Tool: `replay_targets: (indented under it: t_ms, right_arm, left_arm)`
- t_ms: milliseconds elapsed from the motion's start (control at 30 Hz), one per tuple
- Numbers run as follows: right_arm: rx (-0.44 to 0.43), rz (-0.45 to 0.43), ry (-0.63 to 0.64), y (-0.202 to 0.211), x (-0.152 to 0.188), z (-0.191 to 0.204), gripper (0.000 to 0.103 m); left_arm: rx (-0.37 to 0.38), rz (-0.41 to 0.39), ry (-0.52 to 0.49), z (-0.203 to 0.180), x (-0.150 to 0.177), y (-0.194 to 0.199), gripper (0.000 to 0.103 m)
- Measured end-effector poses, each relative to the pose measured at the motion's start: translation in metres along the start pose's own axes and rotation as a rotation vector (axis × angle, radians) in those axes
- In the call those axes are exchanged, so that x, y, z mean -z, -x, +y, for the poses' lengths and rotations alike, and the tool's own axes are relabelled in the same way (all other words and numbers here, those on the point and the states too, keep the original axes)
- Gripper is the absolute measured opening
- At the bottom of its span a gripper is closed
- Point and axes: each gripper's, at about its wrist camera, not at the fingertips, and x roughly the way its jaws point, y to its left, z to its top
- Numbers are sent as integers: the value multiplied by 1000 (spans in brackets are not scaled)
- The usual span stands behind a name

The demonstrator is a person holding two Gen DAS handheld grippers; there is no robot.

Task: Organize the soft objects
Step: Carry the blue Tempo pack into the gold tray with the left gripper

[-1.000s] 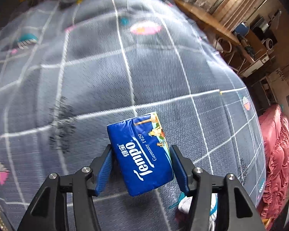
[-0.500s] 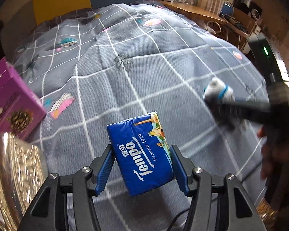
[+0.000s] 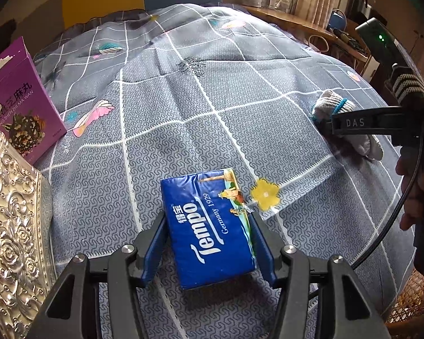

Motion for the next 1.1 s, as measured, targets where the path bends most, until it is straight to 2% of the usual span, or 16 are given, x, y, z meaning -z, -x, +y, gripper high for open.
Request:
replay_targets:
  t_ms: [133,333,433,533,633,733,867,967,1100]
  right_arm:
    - [-23,5,-29,-2,-3,-3,46]
    - [34,-21,45,2,1,5,44]
    - [71,-42,100,2,2,11,43]
    - [74,-46,105,3,2,11,43]
    - [72,-46,110,3,3,12,43]
    - [79,-52,122,4,5,13,43]
    - [88,-59,139,7,8,16,43]
    - [97,-65,154,8,9,19,43]
    - [115,-74,176,12,12,25,43]
  left_arm:
    - [-7,-50,-11,1,1,23,55]
    - [-10,-133,-30,6,-4,67,55]
    - [10,-153,-31,6,-11,85,55]
    - [7,-178,-48,11,-23,104,55]
    - [7,-214,-23,28,-40,123,55]
    - [-11,-257,43,60,-58,148,55]
    - [-89,-311,127,115,-65,174,55]
    - [-136,-325,226,169,-51,190,55]
    - [-198,-314,362,241,-12,201,55]
